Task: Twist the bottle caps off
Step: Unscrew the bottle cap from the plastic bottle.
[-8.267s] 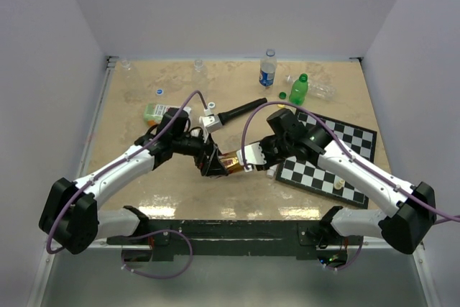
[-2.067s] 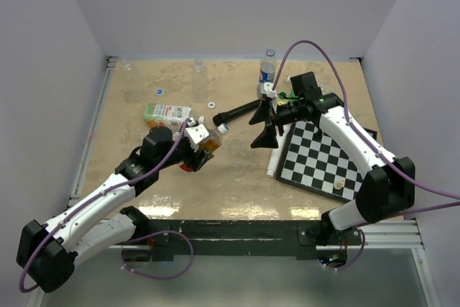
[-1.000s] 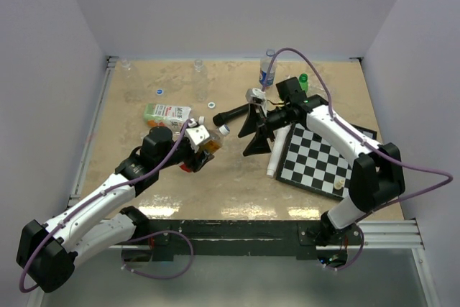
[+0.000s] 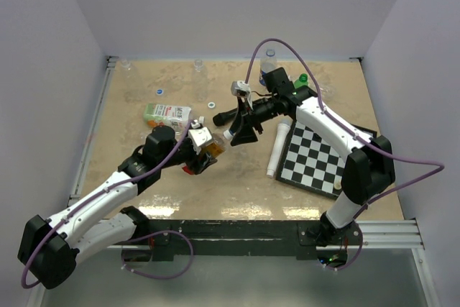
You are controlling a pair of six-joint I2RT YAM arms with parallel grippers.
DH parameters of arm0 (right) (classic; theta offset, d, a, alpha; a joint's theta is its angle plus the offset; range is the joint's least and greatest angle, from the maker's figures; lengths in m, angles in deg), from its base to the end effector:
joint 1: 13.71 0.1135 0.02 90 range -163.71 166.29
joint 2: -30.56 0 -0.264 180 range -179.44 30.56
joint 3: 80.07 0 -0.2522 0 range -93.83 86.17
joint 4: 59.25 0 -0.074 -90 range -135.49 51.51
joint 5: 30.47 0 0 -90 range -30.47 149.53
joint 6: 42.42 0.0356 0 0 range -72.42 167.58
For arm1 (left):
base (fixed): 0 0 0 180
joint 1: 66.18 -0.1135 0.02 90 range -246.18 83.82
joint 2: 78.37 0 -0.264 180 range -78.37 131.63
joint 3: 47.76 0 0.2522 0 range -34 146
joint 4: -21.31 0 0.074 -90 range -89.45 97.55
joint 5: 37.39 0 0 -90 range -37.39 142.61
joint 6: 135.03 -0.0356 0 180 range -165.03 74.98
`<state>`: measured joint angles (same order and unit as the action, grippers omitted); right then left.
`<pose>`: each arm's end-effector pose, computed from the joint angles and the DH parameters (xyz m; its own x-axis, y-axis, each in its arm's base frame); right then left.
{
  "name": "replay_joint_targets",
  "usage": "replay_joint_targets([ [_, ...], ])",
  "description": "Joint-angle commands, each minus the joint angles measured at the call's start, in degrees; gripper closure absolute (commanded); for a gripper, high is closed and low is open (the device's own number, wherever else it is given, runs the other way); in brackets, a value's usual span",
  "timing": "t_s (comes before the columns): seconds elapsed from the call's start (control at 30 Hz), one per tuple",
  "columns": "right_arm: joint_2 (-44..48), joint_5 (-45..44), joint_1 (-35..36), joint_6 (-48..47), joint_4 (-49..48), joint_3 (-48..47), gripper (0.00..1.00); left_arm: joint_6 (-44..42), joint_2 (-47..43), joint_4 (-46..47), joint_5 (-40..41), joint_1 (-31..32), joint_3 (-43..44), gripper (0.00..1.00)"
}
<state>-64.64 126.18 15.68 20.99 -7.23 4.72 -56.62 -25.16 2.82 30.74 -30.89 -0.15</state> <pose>0.2892 0.2004 0.3070 -0.3066 -0.3763 -0.8743 -0.9216 -0.1123 0.3715 0.1642 -0.1325 0.2566 -0.1629 0.3437 -0.9248 0.8641 0.5022 0.0345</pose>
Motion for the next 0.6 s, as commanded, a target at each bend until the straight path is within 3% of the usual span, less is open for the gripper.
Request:
replay_joint_targets([
  [0.0,0.72,-0.47,0.67,1.28,-1.17,-2.22,0.46,-0.53,-0.04,3.15,-1.34,0.22,-0.53,1.0],
  [0.1,0.72,-0.73,0.67,1.36,-1.26,-2.22,0.51,-0.53,-0.04,3.24,-1.42,0.13,-0.62,1.0],
  [0.4,0.8,-1.61,0.67,1.63,-1.87,-2.75,0.48,-0.45,0.05,3.15,-1.69,0.13,-0.62,1.0],
  [0.43,0.89,-1.7,0.67,1.72,-1.87,-2.84,0.51,-0.53,-0.04,3.15,-1.69,0.22,-0.71,1.0],
  [0.57,0.89,-2.23,0.67,0.49,-1.09,-3.1,0.79,-0.53,-0.04,3.15,-1.77,0.13,-0.71,1.0],
])
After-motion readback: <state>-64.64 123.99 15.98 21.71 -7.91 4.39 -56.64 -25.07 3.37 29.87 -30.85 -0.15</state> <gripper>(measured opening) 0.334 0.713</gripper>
